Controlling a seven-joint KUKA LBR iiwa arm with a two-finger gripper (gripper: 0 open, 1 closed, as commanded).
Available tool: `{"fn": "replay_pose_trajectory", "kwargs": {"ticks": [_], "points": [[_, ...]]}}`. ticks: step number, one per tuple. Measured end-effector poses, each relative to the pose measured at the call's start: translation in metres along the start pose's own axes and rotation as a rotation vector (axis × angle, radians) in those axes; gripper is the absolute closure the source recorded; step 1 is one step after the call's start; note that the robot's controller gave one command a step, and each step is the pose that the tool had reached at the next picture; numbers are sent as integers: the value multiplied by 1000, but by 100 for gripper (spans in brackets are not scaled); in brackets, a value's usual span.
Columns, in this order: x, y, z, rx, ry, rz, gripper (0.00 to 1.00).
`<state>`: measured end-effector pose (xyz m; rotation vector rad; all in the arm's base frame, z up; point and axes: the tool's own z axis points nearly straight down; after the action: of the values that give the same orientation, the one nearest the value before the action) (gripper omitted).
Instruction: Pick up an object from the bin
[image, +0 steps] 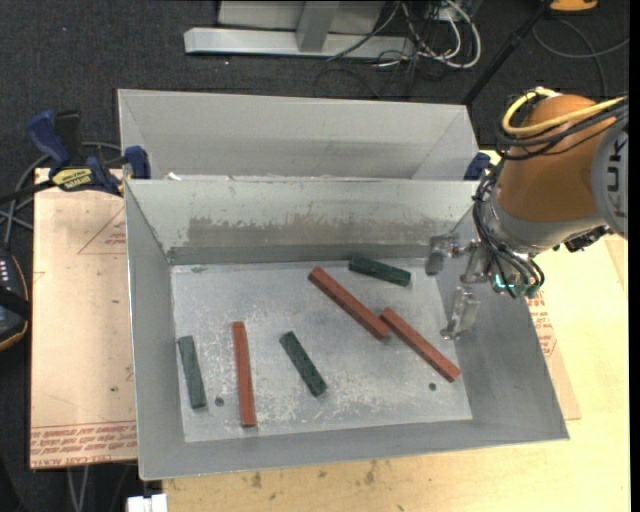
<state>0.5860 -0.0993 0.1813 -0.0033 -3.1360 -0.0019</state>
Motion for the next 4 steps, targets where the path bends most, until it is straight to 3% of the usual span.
{"fn": "replay_pose_trajectory", "kwargs": {"ticks": [1,2,3,4], "points": [[-3,-30,114,-2,0,126,0],[42,33,76,-3,-6,281,0],[3,-24,113,1,-9,322,0],[78,-18,112,0,-1,237,0]]}}
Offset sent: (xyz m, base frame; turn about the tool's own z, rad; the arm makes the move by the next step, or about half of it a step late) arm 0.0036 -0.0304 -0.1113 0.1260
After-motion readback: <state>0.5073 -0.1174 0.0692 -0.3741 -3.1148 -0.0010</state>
